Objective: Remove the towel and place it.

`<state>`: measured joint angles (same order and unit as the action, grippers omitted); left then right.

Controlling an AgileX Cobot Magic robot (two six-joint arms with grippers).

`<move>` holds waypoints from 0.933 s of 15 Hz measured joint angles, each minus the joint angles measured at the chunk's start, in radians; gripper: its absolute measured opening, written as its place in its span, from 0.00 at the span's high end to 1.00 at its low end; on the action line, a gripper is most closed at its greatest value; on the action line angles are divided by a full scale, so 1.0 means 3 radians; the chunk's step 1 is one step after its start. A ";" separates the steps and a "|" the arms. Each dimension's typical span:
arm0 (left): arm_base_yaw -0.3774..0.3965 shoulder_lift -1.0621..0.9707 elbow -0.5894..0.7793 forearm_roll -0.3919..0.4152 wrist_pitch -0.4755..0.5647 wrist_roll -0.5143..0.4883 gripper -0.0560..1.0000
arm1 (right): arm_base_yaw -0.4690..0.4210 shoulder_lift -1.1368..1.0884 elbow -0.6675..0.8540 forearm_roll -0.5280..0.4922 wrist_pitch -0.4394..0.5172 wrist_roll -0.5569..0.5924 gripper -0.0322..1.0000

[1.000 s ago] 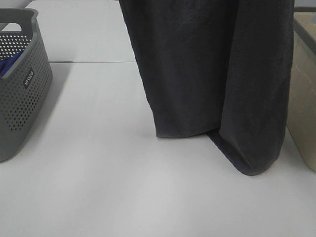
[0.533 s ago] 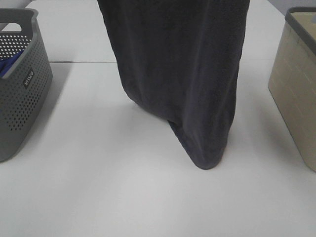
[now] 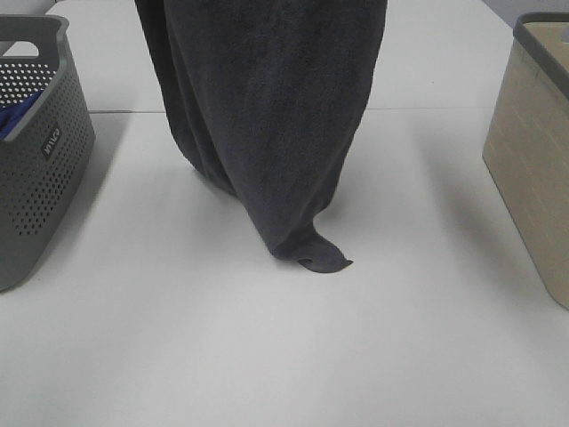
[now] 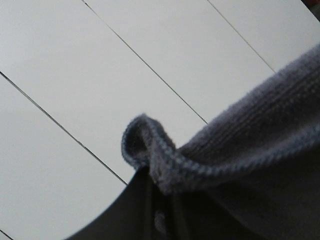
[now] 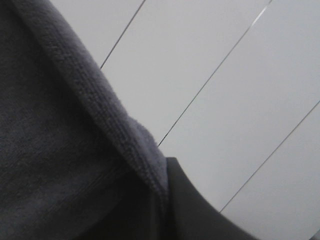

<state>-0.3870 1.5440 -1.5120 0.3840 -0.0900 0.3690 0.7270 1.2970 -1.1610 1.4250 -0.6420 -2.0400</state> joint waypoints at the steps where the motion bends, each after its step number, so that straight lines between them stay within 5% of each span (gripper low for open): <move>1: 0.0000 0.0000 0.0000 -0.0013 0.0087 0.0000 0.93 | -0.0260 0.0023 0.0000 0.0347 0.0283 0.0043 0.96; 2: -0.0003 0.0007 0.0000 -0.0027 0.0160 0.0000 0.93 | -0.0700 0.0100 0.0000 0.0880 0.0907 0.0153 0.96; 9: 0.0007 0.0023 0.0000 -0.0063 0.0220 0.0000 0.93 | -0.0850 0.0430 0.0000 0.0983 0.2037 0.0390 0.96; 11: 0.0007 0.0023 0.0000 -0.0077 0.0220 0.0000 0.93 | -0.0850 0.0653 0.0000 0.0600 0.2780 0.0717 0.96; 12: 0.0007 0.0023 0.0000 -0.0077 0.0220 0.0000 0.93 | -0.0850 0.0683 0.0000 0.0460 0.2870 0.0877 0.96; 14: 0.0007 0.0023 0.0000 -0.0080 0.0230 -0.0003 0.93 | -0.0850 0.0770 0.0000 -0.0353 0.3087 0.1677 0.96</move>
<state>-0.3850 1.5510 -1.5120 0.3600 -0.0210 0.3680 0.4720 1.5280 -1.1610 1.3190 0.2840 -1.5370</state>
